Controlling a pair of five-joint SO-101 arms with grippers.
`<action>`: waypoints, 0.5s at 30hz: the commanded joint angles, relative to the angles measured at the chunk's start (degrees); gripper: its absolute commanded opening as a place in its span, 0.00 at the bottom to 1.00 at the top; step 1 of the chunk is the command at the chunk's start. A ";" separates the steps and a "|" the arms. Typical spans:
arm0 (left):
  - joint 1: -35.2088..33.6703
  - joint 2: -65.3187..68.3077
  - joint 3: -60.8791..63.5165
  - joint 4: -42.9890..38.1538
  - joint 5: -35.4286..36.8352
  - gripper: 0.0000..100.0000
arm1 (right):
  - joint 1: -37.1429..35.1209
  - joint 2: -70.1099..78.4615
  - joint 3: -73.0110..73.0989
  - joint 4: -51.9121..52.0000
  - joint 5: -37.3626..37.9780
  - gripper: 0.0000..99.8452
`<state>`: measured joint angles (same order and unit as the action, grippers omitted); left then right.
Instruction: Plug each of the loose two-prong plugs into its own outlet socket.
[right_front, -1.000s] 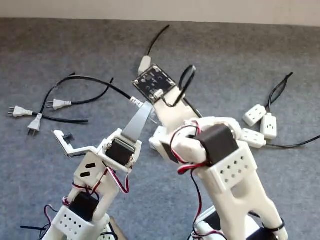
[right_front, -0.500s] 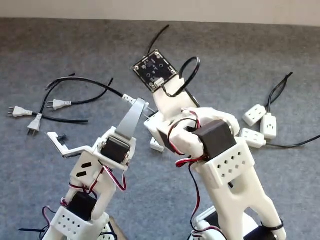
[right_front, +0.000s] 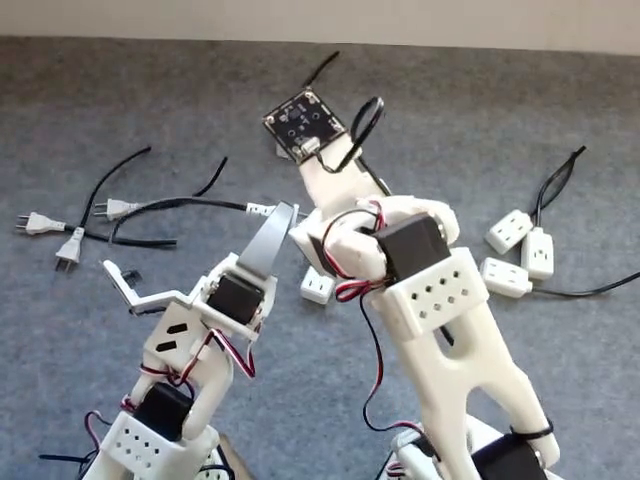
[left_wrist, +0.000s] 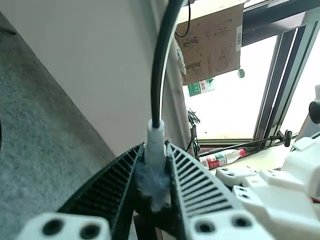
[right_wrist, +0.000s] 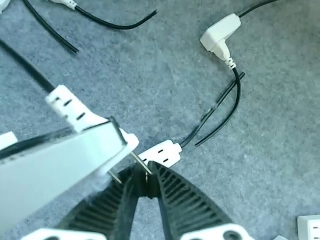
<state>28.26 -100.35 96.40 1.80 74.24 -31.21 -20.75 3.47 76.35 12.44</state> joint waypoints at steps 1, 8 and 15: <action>5.05 -0.22 0.92 1.14 0.18 0.01 | 4.09 1.36 -8.13 -4.79 0.18 0.01; 5.05 0.22 1.01 1.23 0.18 0.01 | 4.18 3.91 -12.00 -4.79 0.18 0.01; 5.14 -0.13 1.01 3.52 0.18 0.01 | 4.26 4.79 -14.11 -4.79 0.18 0.01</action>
<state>28.26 -100.97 96.48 3.12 74.24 -29.36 -15.56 -4.97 76.00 12.44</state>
